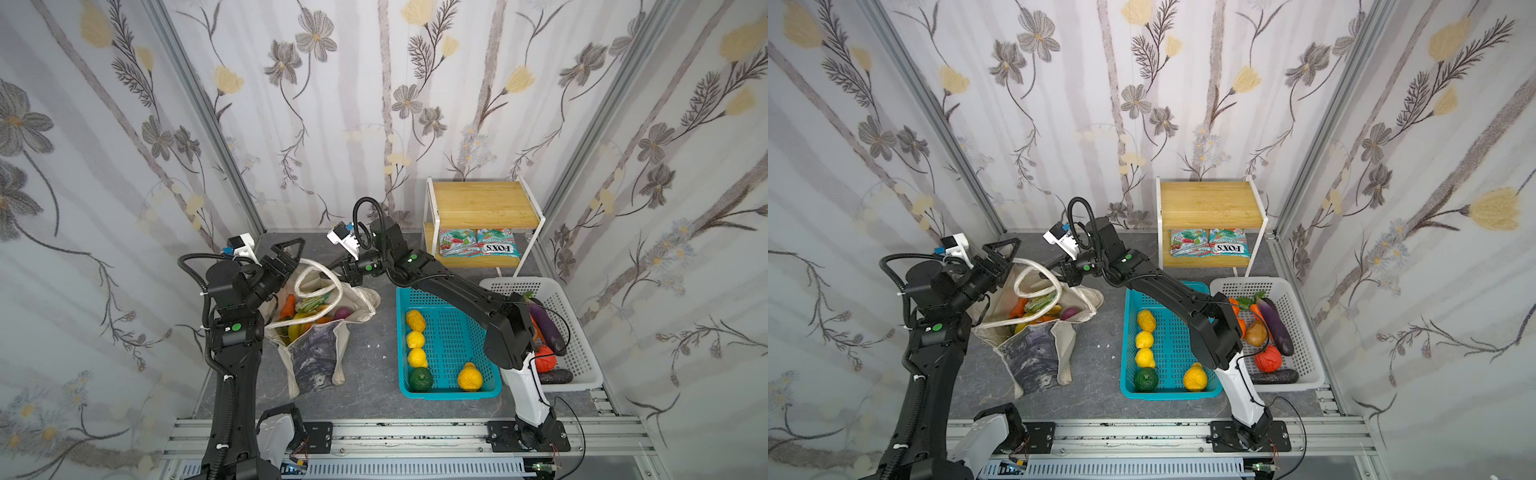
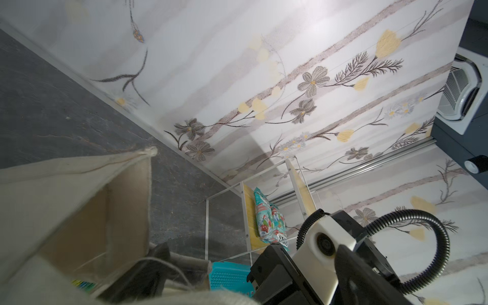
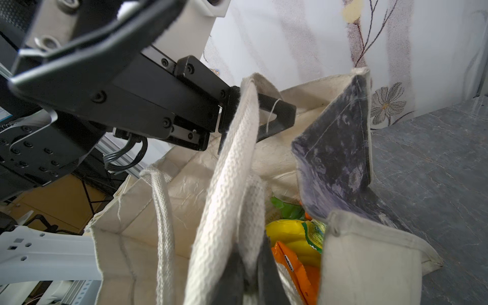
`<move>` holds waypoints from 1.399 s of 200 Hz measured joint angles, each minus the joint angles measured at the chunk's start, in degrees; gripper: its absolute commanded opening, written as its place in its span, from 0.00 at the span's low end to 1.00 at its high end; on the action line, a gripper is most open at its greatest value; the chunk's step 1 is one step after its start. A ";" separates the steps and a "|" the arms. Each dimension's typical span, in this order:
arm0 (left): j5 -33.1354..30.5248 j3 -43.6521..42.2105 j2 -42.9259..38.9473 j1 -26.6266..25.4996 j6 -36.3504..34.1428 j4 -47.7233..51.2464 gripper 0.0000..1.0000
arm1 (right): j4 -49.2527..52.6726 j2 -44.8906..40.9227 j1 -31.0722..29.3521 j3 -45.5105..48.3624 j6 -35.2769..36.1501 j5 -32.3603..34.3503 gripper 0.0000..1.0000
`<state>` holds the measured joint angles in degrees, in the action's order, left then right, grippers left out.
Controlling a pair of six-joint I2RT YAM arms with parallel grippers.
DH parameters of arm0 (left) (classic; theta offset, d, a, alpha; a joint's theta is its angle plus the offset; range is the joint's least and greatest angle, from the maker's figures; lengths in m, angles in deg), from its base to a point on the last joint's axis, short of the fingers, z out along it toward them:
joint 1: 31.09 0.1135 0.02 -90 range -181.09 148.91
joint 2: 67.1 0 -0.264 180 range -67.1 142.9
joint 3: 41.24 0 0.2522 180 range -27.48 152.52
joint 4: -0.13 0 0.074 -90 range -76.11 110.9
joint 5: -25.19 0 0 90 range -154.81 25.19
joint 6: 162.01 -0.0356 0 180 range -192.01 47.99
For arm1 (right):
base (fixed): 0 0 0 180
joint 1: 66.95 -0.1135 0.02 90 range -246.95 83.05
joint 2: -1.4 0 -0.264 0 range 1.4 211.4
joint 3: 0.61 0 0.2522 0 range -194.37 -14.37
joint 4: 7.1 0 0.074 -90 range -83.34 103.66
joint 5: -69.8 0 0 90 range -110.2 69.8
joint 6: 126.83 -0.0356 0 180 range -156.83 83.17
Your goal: Place the food into the grocery bag and tie it
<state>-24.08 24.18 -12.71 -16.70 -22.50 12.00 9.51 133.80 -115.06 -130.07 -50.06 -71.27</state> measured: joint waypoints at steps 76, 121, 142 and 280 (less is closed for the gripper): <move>-2.86 -2.23 -3.23 0.02 -9.84 8.17 0.83 | -5.29 0.00 0.42 2.51 -4.52 -2.38 0.05; 0.09 -6.56 -7.26 0.02 -13.29 8.13 0.86 | -10.36 0.00 0.63 3.69 -9.22 -2.97 0.06; 0.37 -8.02 -9.11 0.02 -13.68 8.17 0.87 | -12.02 0.00 0.61 3.74 -10.60 -3.04 0.06; 3.08 -9.88 -12.50 -0.02 -14.43 8.55 0.93 | -12.96 0.00 0.66 3.76 -12.87 -4.11 0.08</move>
<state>-21.00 14.30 -25.21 -16.72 -36.92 20.55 -3.45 133.80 -114.41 -126.31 -62.94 -75.38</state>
